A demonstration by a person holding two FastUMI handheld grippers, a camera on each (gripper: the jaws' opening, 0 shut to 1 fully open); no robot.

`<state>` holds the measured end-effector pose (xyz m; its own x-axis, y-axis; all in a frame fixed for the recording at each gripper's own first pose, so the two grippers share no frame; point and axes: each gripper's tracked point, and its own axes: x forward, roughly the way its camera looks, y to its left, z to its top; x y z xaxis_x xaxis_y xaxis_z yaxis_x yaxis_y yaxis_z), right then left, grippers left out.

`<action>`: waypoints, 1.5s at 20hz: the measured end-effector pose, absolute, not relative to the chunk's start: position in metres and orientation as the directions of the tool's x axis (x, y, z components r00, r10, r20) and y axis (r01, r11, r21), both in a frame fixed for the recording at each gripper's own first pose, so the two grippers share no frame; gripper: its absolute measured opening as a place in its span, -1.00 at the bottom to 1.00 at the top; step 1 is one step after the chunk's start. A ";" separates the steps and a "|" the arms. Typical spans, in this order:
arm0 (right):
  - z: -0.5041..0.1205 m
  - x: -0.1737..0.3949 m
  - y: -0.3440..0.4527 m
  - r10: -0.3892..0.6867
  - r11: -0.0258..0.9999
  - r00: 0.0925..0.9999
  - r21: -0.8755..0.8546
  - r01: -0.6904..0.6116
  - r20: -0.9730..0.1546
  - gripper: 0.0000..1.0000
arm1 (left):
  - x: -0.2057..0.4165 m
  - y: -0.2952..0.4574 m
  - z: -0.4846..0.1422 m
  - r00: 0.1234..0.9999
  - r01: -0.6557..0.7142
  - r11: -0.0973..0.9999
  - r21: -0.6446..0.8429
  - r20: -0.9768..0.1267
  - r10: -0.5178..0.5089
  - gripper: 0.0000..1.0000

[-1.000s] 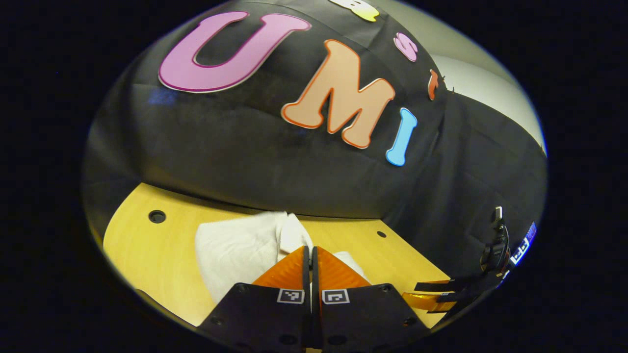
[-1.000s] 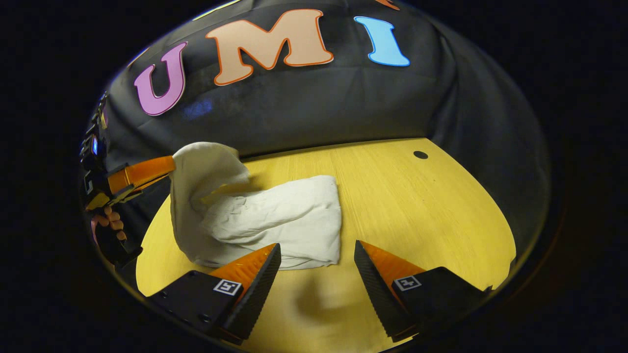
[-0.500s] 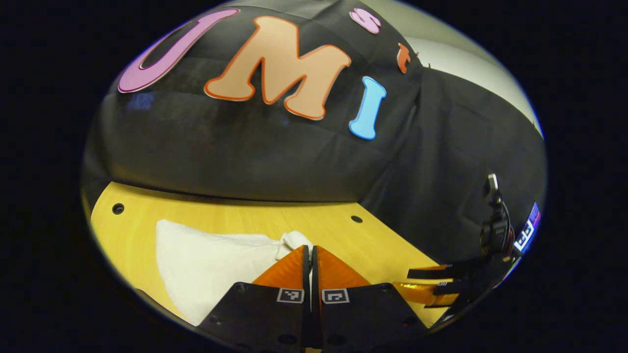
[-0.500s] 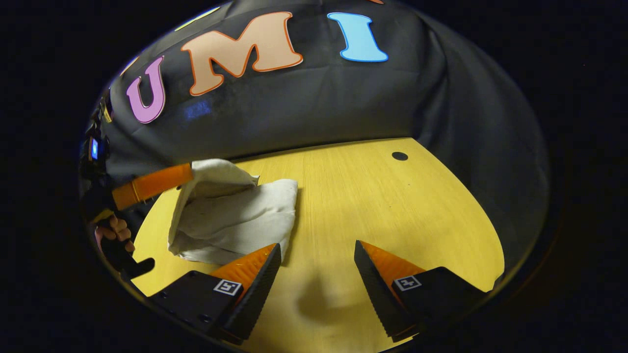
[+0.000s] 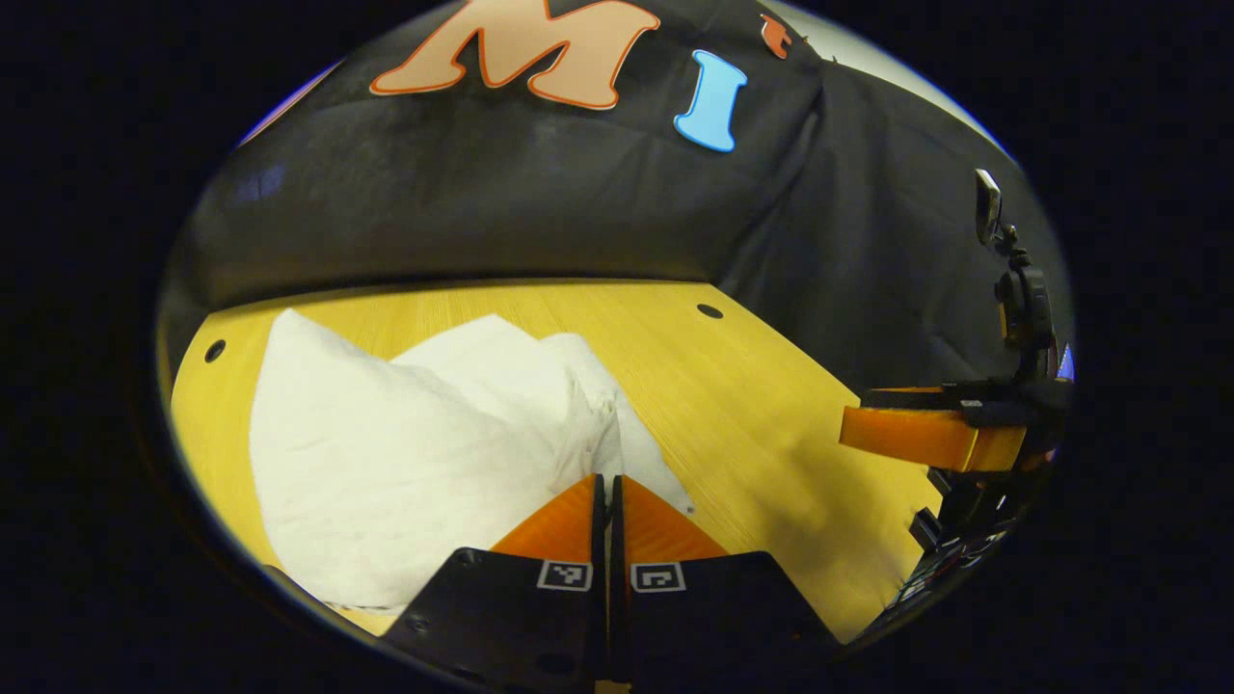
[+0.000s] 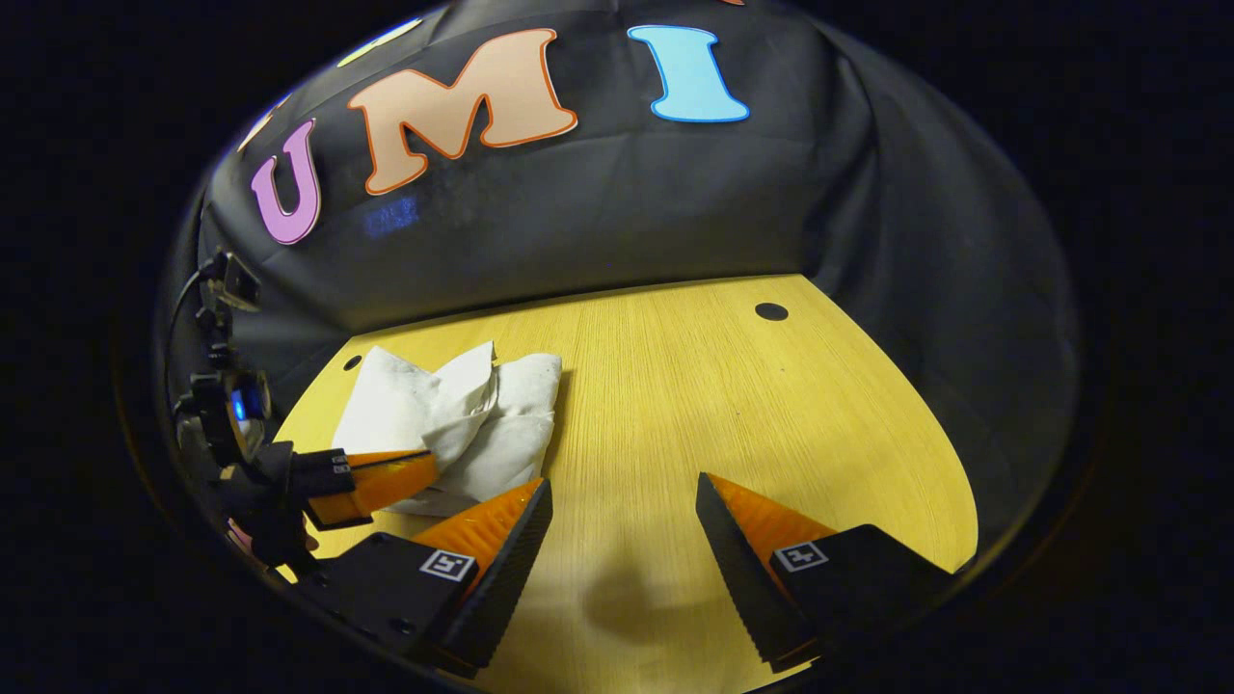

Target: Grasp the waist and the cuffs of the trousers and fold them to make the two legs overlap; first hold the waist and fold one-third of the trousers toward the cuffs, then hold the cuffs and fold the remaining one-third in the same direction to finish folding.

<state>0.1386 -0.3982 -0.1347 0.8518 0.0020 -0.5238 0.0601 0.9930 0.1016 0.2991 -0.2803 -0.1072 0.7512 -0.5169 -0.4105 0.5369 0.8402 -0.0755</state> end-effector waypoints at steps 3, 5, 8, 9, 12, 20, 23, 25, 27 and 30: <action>-0.132 0.137 -0.396 0.008 0.993 0.854 0.102 0.052 -0.520 0.94 | 0.290 -0.281 -0.106 0.742 0.539 0.834 -0.117 -0.401 -0.537 -0.10; -0.128 0.138 -0.391 0.011 0.994 0.859 0.096 0.044 -0.511 0.94 | 0.286 -0.278 -0.101 0.751 0.533 0.835 -0.134 -0.379 -0.540 0.69; -0.115 0.139 -0.373 0.031 0.993 0.874 0.114 0.028 -0.484 0.93 | 0.280 -0.256 -0.092 0.780 0.492 0.862 -0.125 -0.376 -0.500 0.88; -0.109 0.140 -0.366 0.036 0.993 0.884 0.119 0.022 -0.467 0.83 | 0.276 -0.244 -0.086 0.797 0.469 0.876 -0.113 -0.373 -0.475 0.89; -0.088 0.139 -0.340 0.048 0.994 0.911 0.110 -0.004 -0.409 0.92 | 0.267 -0.200 -0.061 0.842 0.409 0.909 -0.085 -0.349 -0.411 0.89; -0.016 0.123 -0.275 0.084 0.993 0.969 0.104 -0.061 -0.234 0.83 | 0.235 -0.090 0.017 0.939 0.257 0.966 -0.022 -0.229 -0.255 0.89; 0.004 0.111 -0.264 0.077 0.993 0.980 0.100 -0.059 -0.184 0.93 | 0.219 -0.061 0.028 0.950 0.232 0.973 0.016 -0.217 -0.223 0.89; 0.011 0.099 -0.260 0.064 0.994 0.984 0.097 -0.048 -0.166 0.93 | 0.211 -0.052 0.029 0.953 0.221 0.975 0.030 -0.219 -0.209 0.89; 0.015 0.092 -0.258 0.056 0.993 0.985 0.114 -0.037 -0.161 0.93 | 0.202 -0.047 0.031 0.954 0.217 0.976 0.032 -0.219 -0.205 0.88; 0.020 0.079 -0.260 0.034 0.991 0.989 0.129 -0.015 -0.147 0.92 | 0.198 -0.046 0.032 0.953 0.223 0.974 0.042 -0.221 -0.209 0.88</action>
<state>0.0785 -0.2596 0.0204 0.9886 0.0337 -0.1471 -0.0146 0.9915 0.1294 0.1975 -0.0464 0.0324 0.9527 -0.2091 -0.2207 0.2234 0.9738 0.0418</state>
